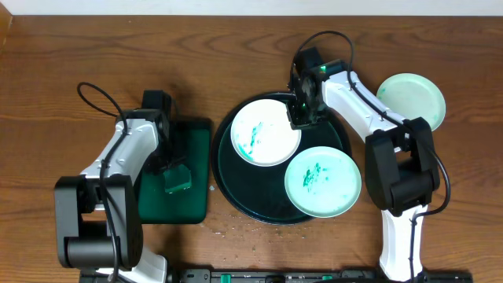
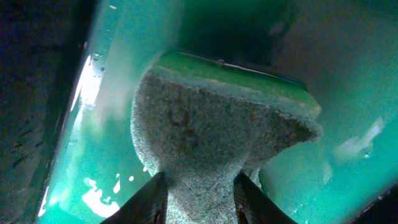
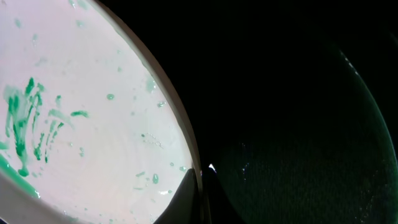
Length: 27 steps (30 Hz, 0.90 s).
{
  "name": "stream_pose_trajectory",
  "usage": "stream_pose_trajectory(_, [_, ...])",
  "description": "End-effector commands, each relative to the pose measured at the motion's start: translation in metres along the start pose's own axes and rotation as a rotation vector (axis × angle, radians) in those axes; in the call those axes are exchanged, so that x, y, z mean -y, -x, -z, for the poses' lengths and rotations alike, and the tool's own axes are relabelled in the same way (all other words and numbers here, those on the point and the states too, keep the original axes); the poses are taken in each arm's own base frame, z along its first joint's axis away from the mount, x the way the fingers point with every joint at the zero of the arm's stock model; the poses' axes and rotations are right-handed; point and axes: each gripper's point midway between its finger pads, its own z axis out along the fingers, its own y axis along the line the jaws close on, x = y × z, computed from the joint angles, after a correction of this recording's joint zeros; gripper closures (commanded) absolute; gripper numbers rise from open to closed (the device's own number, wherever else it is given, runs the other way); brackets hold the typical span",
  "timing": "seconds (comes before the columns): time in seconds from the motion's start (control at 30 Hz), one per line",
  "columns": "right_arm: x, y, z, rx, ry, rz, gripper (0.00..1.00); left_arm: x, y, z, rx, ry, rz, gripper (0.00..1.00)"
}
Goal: Clean dirty plates on tray and stack at the side
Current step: 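Move the left gripper down over the green sponge, then grasp the green sponge with the left gripper and lift it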
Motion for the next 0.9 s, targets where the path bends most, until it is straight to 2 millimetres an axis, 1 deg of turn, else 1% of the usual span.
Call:
stream_pose_trajectory(0.0, [-0.004,-0.003,-0.003,-0.014,0.004,0.016,0.99,-0.001,-0.008,-0.011,-0.05,0.004,-0.015,0.65])
stream_pose_trajectory(0.07, [-0.004,-0.004,-0.003,-0.018,0.004,0.016,0.99,0.0,-0.011,-0.016,-0.074,0.0,-0.014,0.73])
stream_pose_trajectory(0.1, [-0.004,-0.005,-0.003,-0.02,0.003,0.015,0.99,0.0,-0.013,-0.019,-0.087,0.001,-0.015,0.79])
stream_pose_trajectory(0.13, [-0.004,-0.005,-0.003,-0.021,0.003,0.015,0.99,0.0,-0.014,-0.02,-0.093,0.001,-0.015,0.89])
stream_pose_trajectory(0.17, [-0.004,-0.005,-0.003,-0.023,0.003,0.015,0.99,0.0,-0.015,-0.021,-0.098,0.001,-0.015,0.93])
stream_pose_trajectory(0.33, [-0.004,-0.006,-0.003,-0.026,0.002,0.014,0.99,0.0,-0.014,-0.021,-0.097,0.001,-0.015,0.93])
stream_pose_trajectory(0.43, [-0.003,-0.008,-0.003,-0.035,0.0,0.012,0.99,0.0,-0.014,-0.017,-0.088,-0.003,-0.015,0.93])
stream_pose_trajectory(0.5, [-0.003,-0.01,-0.003,-0.039,0.0,0.012,0.99,0.001,-0.012,-0.008,-0.065,-0.014,-0.015,0.93])
stream_pose_trajectory(0.57, [-0.003,-0.009,-0.003,-0.039,0.0,0.013,0.99,0.0,-0.008,0.006,-0.024,-0.021,-0.016,0.93])
stream_pose_trajectory(0.77, [-0.003,-0.008,-0.003,-0.032,0.001,0.017,0.99,0.005,-0.004,0.062,0.143,-0.085,-0.037,0.93])
stream_pose_trajectory(0.87, [-0.003,-0.007,-0.003,-0.031,0.001,0.015,0.99,0.006,-0.002,0.081,0.205,-0.118,-0.037,0.93])
